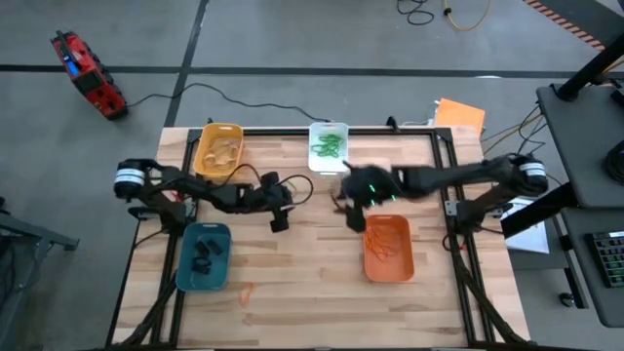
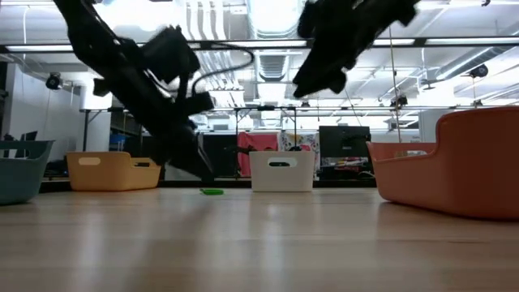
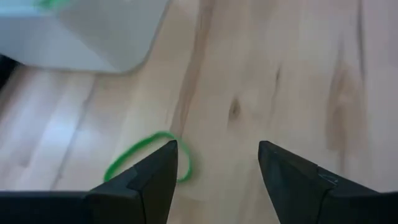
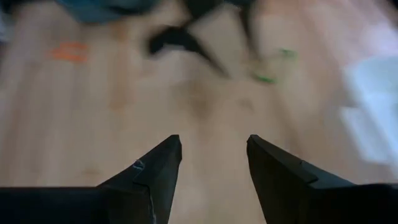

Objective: Sort rubber bands into baskets
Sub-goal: Put the green rubber band into the white bin

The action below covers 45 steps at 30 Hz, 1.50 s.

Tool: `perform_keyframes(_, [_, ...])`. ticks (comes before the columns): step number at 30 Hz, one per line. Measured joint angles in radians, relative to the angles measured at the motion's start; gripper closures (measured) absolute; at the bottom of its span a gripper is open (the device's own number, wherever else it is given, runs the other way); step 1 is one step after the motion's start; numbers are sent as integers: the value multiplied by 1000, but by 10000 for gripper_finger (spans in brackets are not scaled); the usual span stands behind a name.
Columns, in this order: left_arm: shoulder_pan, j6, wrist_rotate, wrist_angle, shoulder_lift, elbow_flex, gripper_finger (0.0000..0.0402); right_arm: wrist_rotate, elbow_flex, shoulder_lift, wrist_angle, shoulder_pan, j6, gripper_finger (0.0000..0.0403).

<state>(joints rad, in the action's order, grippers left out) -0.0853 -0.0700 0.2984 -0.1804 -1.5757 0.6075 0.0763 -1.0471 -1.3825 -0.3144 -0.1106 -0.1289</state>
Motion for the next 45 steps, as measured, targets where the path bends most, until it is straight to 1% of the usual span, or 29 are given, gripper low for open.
perform_keyframes(4, [-54,-26,-77,13,-40,0,194,-60,131,75,171,140,-80,224])
perform_keyframes(7, [-79,-42,-162,10,-64,0,194,-134,199,93,248,224,-108,226])
perform_keyframes(10, [-96,-46,-181,-5,-86,5,194,-200,231,94,302,278,-109,227])
perform_keyframes(13, [-108,-45,-190,-15,-98,6,194,-212,232,90,305,298,-118,227])
perform_keyframes(18, [-112,-45,-185,-7,-84,7,194,-211,232,83,311,311,-117,230])
perform_keyframes(23, [-126,-77,-108,0,-82,30,194,-212,233,75,323,309,-101,228])
perform_keyframes(27, [-154,-79,-135,1,-99,39,199,-211,232,72,325,310,-88,227])
perform_keyframes(30, [-170,-74,-162,7,-112,39,221,-211,232,71,326,310,-87,227])
perform_keyframes(33, [-172,-69,-185,12,-126,40,259,-211,232,68,327,310,-79,230])
perform_keyframes(35, [-171,-68,-193,14,-131,40,292,-211,232,66,327,310,-69,231])
perform_keyframes(39, [-169,-62,-210,19,-122,38,376,-211,232,63,328,310,-67,231])
perform_keyframes(40, [-169,-61,-213,22,-116,37,388,-211,232,62,327,310,-65,232])
perform_keyframes(45, [-146,-41,-239,42,-74,31,398,-227,233,53,331,310,-49,232])
